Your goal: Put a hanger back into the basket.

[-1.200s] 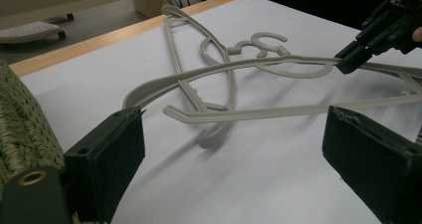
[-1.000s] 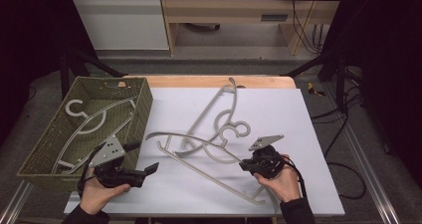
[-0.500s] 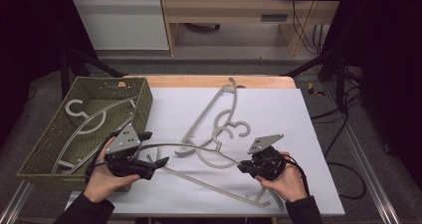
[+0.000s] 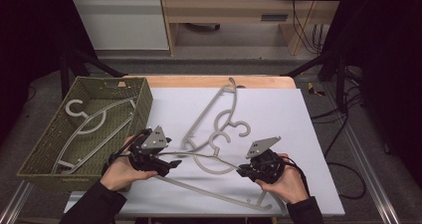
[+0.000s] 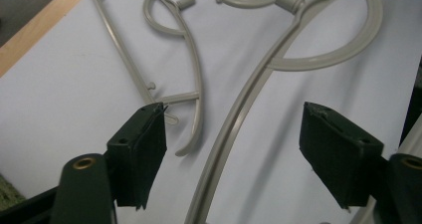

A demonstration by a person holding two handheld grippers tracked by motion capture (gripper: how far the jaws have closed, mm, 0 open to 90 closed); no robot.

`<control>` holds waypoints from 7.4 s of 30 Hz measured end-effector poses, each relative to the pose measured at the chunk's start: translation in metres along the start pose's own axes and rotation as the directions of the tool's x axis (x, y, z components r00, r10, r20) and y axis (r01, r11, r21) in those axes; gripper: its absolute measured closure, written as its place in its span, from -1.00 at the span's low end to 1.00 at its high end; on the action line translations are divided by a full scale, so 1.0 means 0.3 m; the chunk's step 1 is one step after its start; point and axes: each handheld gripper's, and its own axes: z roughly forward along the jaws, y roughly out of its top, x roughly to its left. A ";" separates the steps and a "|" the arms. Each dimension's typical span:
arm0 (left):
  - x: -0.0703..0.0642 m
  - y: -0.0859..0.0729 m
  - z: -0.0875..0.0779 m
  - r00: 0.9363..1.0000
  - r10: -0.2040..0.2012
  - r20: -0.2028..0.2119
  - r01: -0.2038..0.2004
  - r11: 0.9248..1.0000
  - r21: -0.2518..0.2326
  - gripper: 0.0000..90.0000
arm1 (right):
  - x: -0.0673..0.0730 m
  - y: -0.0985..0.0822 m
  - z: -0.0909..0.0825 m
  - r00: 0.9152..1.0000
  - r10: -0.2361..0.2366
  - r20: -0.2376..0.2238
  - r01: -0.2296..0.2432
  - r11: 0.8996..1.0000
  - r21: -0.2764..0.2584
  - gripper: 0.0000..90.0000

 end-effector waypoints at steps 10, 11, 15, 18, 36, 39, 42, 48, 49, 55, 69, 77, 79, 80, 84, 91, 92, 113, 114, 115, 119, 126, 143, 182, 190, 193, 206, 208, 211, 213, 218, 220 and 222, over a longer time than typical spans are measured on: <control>-0.015 0.014 0.078 0.994 0.101 0.031 -0.104 0.989 0.110 0.09 | 0.012 0.004 0.010 1.000 -0.020 -0.015 0.021 1.000 0.015 0.83; -0.014 0.015 0.080 0.992 0.118 0.035 -0.122 0.984 0.129 0.16 | 0.013 0.004 0.010 1.000 -0.022 -0.017 0.022 1.000 0.015 0.83; -0.025 0.016 0.100 0.990 0.133 0.039 -0.137 0.979 0.153 0.35 | 0.018 0.005 0.013 1.000 -0.028 -0.015 0.028 0.999 0.024 0.83; -0.027 0.017 0.106 0.987 0.155 0.043 -0.161 0.971 0.178 0.53 | 0.019 0.005 0.015 0.999 -0.041 -0.017 0.041 0.999 0.029 0.83; -0.079 -0.004 0.098 0.979 0.182 0.092 -0.196 0.962 0.188 0.80 | 0.001 -0.008 0.025 0.997 -0.082 0.001 0.082 0.997 0.008 0.75; -0.092 -0.014 0.086 0.983 0.159 0.095 -0.173 0.972 0.161 0.81 | -0.003 -0.012 0.020 0.997 -0.079 0.007 0.079 0.997 -0.007 0.72; -0.105 -0.019 0.081 0.986 0.146 0.077 -0.156 0.978 0.138 0.81 | -0.004 -0.012 0.011 0.997 -0.065 0.031 0.066 0.998 -0.020 0.68; -0.120 -0.027 0.082 0.994 0.099 0.050 -0.104 0.990 0.098 0.81 | -0.017 -0.020 -0.007 0.998 -0.022 0.051 0.027 0.995 -0.098 0.49; -0.119 -0.027 0.082 0.995 0.085 0.044 -0.089 0.992 0.092 0.82 | -0.019 -0.022 -0.011 0.998 -0.017 0.057 0.023 0.994 -0.106 0.42; -0.107 -0.042 0.075 1.000 0.030 -0.008 -0.029 0.997 0.069 0.82 | -0.039 -0.041 -0.047 0.993 0.054 0.101 -0.028 0.970 -0.242 0.12; -0.076 -0.070 0.014 0.987 -0.076 -0.142 0.082 0.996 0.037 0.82 | -0.071 -0.119 -0.126 0.960 0.215 0.181 -0.113 0.885 -0.452 -0.67; -0.040 -0.076 -0.068 0.971 -0.122 -0.204 0.121 0.993 -0.017 0.82 | -0.087 -0.155 -0.163 0.927 0.289 0.238 -0.141 0.858 -0.493 -0.85; -0.031 -0.079 -0.090 0.966 -0.142 -0.216 0.137 0.990 -0.035 0.82 | -0.089 -0.160 -0.165 0.922 0.302 0.244 -0.150 0.857 -0.493 -0.89; -0.025 -0.080 -0.102 0.963 -0.146 -0.227 0.139 0.989 -0.043 0.82 | -0.091 -0.162 -0.165 0.918 0.304 0.253 -0.149 0.859 -0.491 -0.90; -0.013 -0.085 -0.151 0.949 -0.176 -0.261 0.159 0.984 -0.085 0.82 | -0.097 -0.168 -0.166 0.912 0.311 0.266 -0.153 0.862 -0.483 -0.92; 0.017 -0.093 -0.237 0.928 -0.217 -0.302 0.179 0.973 -0.148 0.82 | -0.102 -0.172 -0.165 0.909 0.319 0.267 -0.162 0.863 -0.479 -0.93; 0.024 -0.095 -0.248 0.924 -0.227 -0.308 0.185 0.970 -0.160 0.82 | -0.103 -0.172 -0.165 0.908 0.321 0.268 -0.163 0.862 -0.479 -0.93; 0.268 -0.171 -0.440 0.842 -0.314 -0.439 0.256 0.948 -0.189 0.82 | -0.112 -0.175 -0.153 0.904 0.327 0.274 -0.172 0.867 -0.468 -0.93; 0.279 -0.179 -0.442 0.838 -0.317 -0.444 0.260 0.948 -0.185 0.81 | -0.112 -0.175 -0.154 0.904 0.329 0.272 -0.174 0.866 -0.470 -0.93; 0.290 -0.188 -0.443 0.832 -0.321 -0.452 0.264 0.946 -0.185 0.81 | -0.113 -0.175 -0.154 0.903 0.330 0.275 -0.173 0.865 -0.470 -0.93; 0.333 -0.230 -0.445 0.805 -0.352 -0.478 0.297 0.936 -0.188 0.81 | -0.113 -0.175 -0.154 0.902 0.332 0.276 -0.174 0.865 -0.470 -0.93; 0.402 -0.338 -0.456 0.752 -0.399 -0.525 0.356 0.916 -0.185 0.81 | -0.114 -0.175 -0.150 0.905 0.325 0.276 -0.172 0.870 -0.462 -0.93; 0.461 -0.519 -0.473 0.669 -0.440 -0.599 0.451 0.881 -0.142 0.81 | -0.115 -0.172 -0.138 0.907 0.320 0.274 -0.175 0.877 -0.447 -0.93; 0.510 -0.672 -0.444 0.639 -0.410 -0.651 0.523 0.852 -0.023 0.81 | -0.118 -0.173 -0.127 0.906 0.319 0.279 -0.178 0.884 -0.433 -0.93; 0.517 -0.653 -0.410 0.650 -0.398 -0.647 0.549 0.835 0.038 0.80 | -0.117 -0.173 -0.126 0.906 0.319 0.279 -0.178 0.884 -0.432 -0.93; 0.522 -0.656 -0.413 0.647 -0.422 -0.635 0.567 0.823 0.030 0.77 | -0.118 -0.175 -0.128 0.907 0.318 0.278 -0.177 0.884 -0.432 -0.93; 0.477 -0.620 -0.461 0.653 -0.482 -0.585 0.532 0.841 -0.099 0.65 | -0.118 -0.176 -0.131 0.904 0.325 0.277 -0.183 0.881 -0.437 -0.93; 0.461 -0.604 -0.461 0.661 -0.485 -0.573 0.514 0.849 -0.125 0.60 | -0.118 -0.176 -0.130 0.903 0.326 0.278 -0.182 0.879 -0.440 -0.93; 0.439 -0.576 -0.459 0.677 -0.477 -0.560 0.487 0.861 -0.145 0.50 | -0.118 -0.177 -0.130 0.903 0.328 0.277 -0.183 0.878 -0.443 -0.93; 0.427 -0.559 -0.455 0.680 -0.483 -0.552 0.477 0.863 -0.168 0.44 | -0.119 -0.177 -0.130 0.904 0.327 0.276 -0.183 0.878 -0.442 -0.93; 0.407 -0.525 -0.450 0.689 -0.485 -0.538 0.460 0.867 -0.192 0.31 | -0.119 -0.179 -0.132 0.904 0.327 0.276 -0.181 0.877 -0.445 -0.93; 0.392 -0.509 -0.450 0.697 -0.491 -0.522 0.446 0.868 -0.220 0.25 | -0.120 -0.180 -0.133 0.904 0.326 0.275 -0.180 0.876 -0.447 -0.93; 0.373 -0.489 -0.449 0.704 -0.503 -0.502 0.434 0.864 -0.256 0.18 | -0.120 -0.181 -0.135 0.904 0.328 0.273 -0.181 0.875 -0.449 -0.93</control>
